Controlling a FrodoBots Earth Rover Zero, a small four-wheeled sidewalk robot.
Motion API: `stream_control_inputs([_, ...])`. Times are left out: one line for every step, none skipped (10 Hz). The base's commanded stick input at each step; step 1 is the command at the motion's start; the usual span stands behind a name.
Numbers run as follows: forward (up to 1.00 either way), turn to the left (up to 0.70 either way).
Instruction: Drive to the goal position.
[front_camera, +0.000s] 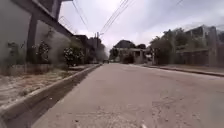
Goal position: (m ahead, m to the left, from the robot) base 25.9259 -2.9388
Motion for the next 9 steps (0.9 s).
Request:
stream_control_inputs([1.00,0.00])
stream_control_inputs([1.00,0.00])
stream_control_inputs([1.00,0.00])
stream_control_inputs([1.00,0.00])
stream_control_inputs([1.00,0.00])
stream_control_inputs([1.00,0.00])
stream_control_inputs([1.00,0.00])
stream_control_inputs([1.00,0.00])
stream_control_inputs([1.00,0.00])
